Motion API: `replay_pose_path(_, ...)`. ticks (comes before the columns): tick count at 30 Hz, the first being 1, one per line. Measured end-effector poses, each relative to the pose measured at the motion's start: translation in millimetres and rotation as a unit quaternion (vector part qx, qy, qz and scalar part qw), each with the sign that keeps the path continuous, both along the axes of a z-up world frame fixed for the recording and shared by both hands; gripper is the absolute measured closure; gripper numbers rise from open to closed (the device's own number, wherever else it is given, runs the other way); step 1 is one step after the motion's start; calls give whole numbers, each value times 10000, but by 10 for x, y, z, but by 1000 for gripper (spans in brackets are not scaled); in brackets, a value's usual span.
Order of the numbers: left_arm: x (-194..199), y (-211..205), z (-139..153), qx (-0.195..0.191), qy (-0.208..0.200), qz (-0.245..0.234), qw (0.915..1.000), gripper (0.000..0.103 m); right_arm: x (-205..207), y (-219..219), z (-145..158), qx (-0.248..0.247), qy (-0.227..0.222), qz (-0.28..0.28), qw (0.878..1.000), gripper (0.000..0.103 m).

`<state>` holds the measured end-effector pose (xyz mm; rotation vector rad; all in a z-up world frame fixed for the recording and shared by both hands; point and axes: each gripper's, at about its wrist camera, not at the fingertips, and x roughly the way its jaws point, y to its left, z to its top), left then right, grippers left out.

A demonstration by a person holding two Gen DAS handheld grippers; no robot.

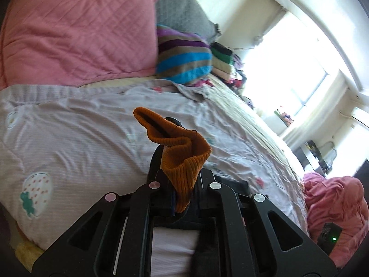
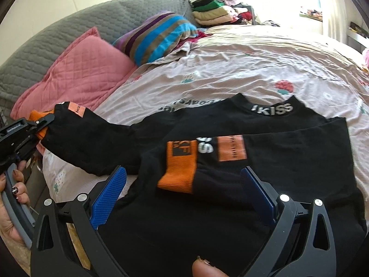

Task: Fold small clothes
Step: 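Close the left tool on the orange cuff and lift it, then carry the sleeve across the shirt body with the left tool and release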

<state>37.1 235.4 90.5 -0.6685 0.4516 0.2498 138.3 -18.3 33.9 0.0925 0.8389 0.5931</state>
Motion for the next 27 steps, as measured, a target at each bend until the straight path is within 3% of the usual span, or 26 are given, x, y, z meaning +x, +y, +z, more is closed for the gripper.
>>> replay_pose_path(16,374,-981,271,223,-21,-1143,9932,99,-9,-989,75,248,-4,-863,9960,5)
replay_pose_path(27,709,-1631,47,208,345,-1929,9804,99,-5,-1676,15,371,94,-1539,9874,5)
